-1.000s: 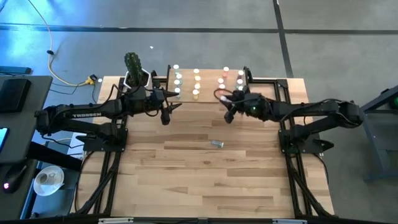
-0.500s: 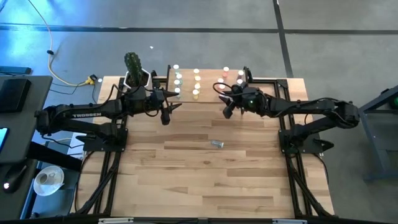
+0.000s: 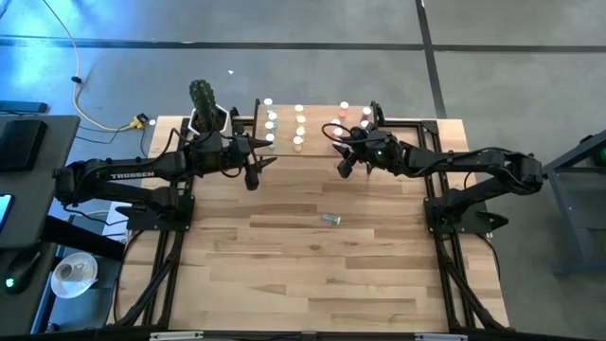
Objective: Pick and place medicine bottles onto shelf by color
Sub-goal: Put the orange pill bottle on the shelf
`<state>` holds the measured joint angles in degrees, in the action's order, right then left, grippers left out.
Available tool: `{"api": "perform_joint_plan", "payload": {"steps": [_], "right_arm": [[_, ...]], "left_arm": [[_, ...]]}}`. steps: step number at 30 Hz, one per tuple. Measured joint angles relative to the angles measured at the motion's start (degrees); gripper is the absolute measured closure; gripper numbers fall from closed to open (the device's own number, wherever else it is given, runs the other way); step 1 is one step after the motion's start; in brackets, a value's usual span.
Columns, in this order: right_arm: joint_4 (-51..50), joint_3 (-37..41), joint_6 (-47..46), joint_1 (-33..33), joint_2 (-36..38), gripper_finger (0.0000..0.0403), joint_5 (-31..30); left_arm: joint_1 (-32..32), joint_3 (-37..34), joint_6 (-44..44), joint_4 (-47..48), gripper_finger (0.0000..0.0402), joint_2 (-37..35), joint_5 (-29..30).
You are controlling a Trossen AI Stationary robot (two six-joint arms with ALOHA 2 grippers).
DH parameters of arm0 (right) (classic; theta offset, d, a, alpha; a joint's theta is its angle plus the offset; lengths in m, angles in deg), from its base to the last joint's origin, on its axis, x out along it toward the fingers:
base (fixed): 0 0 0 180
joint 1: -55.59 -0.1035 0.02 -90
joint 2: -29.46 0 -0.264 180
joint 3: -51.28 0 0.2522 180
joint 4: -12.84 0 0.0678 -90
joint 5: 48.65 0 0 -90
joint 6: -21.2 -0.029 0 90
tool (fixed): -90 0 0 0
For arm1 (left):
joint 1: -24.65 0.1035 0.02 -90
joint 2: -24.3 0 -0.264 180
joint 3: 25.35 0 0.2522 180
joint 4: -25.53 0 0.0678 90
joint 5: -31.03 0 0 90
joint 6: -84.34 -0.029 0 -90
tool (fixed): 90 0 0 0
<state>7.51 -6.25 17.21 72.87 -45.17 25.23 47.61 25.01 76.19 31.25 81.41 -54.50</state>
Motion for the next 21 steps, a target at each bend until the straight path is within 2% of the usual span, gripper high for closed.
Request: {"api": "perform_joint_plan", "payload": {"steps": [3, 12, 21], "right_arm": [[0.0, 0.0, 0.0, 0.0, 0.0, 0.0304, 0.0], [-0.5, 0.0, -0.7, 0.0, -0.2, 0.0256, -0.2], [0.1, 0.0, -0.5, 0.0, 0.0, 0.025, -1.9]], "left_arm": [[0.0, 0.0, 0.0, 0.0, 0.0188, 0.0, 0.0], [0.0, 0.0, 0.0, 0.0, 0.0188, 0.0, 0.0], [0.0, 0.0, 0.0, 0.0, 0.0188, 0.0, 0.0]]}}
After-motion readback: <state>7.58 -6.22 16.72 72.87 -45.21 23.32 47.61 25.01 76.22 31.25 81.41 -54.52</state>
